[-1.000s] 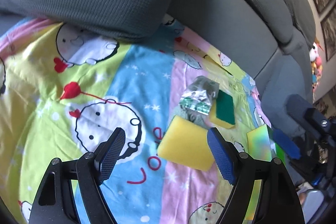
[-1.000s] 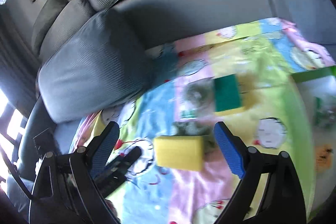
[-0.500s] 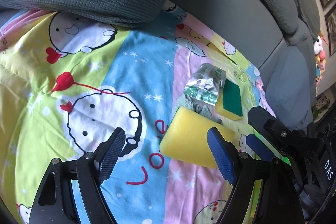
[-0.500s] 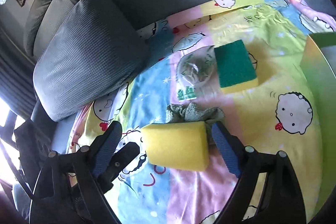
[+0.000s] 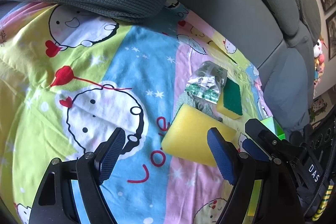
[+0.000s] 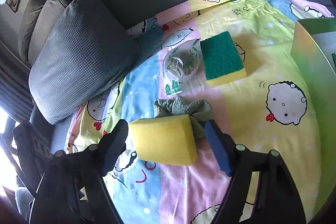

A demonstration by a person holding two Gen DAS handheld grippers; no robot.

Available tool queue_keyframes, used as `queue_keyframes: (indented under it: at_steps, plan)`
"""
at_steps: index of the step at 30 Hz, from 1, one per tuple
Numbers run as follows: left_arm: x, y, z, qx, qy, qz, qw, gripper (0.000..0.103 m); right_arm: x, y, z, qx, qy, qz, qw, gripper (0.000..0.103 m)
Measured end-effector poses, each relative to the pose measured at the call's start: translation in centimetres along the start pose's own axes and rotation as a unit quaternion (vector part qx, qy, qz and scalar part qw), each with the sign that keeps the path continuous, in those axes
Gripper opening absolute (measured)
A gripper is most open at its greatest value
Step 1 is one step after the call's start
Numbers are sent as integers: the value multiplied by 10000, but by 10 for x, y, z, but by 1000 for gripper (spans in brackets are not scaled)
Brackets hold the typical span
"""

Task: Organize objects
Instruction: 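Close the right gripper on the yellow sponge and lift it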

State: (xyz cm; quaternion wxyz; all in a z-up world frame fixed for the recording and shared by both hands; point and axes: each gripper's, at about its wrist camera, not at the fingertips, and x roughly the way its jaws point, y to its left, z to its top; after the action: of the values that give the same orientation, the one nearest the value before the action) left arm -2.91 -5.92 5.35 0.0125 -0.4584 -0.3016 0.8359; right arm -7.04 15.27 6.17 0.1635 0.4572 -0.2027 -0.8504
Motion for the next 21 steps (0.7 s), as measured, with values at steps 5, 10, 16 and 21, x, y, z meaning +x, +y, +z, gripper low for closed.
queue_keyframes:
  at_steps: [5,10,16,21]
  plan:
    - [4,0,-2,10,67,-15,10000,81,2,-3,0,50,78,48,9999,68]
    - [10,-2,-3,13,117,-242,9996,81,4,-5,1,54,101,-18,9999,67]
    - [23,-6,-5,113,217,-150,9996,81,16,-12,1,256,276,129,9992,54]
    - [39,-7,-7,156,463,-169,9987,81,27,-16,-1,469,493,329,9971,52]
